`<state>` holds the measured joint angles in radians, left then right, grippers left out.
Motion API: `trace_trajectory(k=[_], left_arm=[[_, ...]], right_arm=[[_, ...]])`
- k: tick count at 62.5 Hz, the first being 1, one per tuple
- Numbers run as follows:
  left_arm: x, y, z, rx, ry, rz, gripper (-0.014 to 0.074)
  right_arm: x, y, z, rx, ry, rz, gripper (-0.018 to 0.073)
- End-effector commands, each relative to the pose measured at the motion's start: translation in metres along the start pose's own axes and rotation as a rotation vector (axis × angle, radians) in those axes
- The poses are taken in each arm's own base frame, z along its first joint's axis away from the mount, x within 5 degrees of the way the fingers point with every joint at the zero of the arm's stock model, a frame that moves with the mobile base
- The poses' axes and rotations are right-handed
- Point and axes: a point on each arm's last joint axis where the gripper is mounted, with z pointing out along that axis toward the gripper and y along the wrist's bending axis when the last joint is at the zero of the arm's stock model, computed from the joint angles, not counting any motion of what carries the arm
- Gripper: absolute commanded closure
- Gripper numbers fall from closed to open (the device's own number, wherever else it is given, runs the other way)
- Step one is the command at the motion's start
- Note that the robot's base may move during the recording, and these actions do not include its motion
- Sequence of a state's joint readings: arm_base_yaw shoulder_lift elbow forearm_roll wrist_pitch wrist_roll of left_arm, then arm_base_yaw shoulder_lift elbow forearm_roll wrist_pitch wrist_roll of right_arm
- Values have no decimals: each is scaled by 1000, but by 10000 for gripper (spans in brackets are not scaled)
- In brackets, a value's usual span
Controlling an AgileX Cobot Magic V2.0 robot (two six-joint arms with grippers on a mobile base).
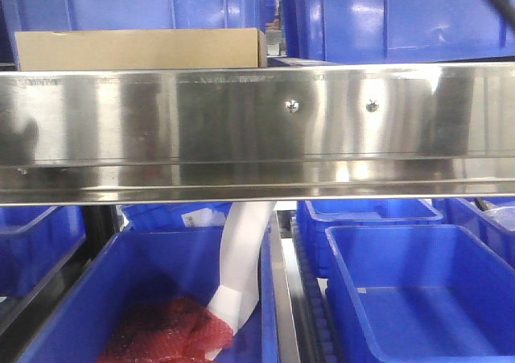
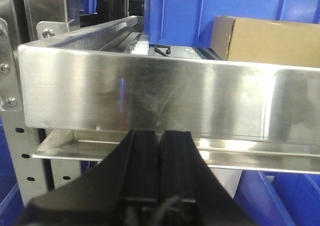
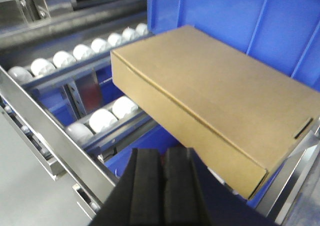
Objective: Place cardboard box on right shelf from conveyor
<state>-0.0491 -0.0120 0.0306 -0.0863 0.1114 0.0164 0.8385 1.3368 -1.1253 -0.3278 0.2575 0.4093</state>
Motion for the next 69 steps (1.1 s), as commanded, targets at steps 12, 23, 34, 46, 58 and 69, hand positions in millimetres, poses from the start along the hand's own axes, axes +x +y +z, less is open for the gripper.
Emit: trace_trajectory(k=[12, 23, 34, 46, 58, 69], left_arm=[[-9, 0, -1, 3, -99, -10, 715], [-9, 0, -1, 3, -99, -10, 715], [-9, 0, -1, 3, -99, -10, 715], [-9, 0, -1, 3, -99, -10, 715], [-9, 0, -1, 3, -99, -10, 715], [-9, 0, -1, 3, -99, -10, 715]], right_arm=[[-17, 3, -13, -34, -119, -24, 503], [-9, -3, -46, -36, -120, -62, 503], [16, -26, -96, 28, -193, -33, 503], [65, -52, -151, 180, -328, 36, 503], [126, -66, -190, 397, -422, 102, 503], [174, -69, -203, 582, -510, 144, 503]])
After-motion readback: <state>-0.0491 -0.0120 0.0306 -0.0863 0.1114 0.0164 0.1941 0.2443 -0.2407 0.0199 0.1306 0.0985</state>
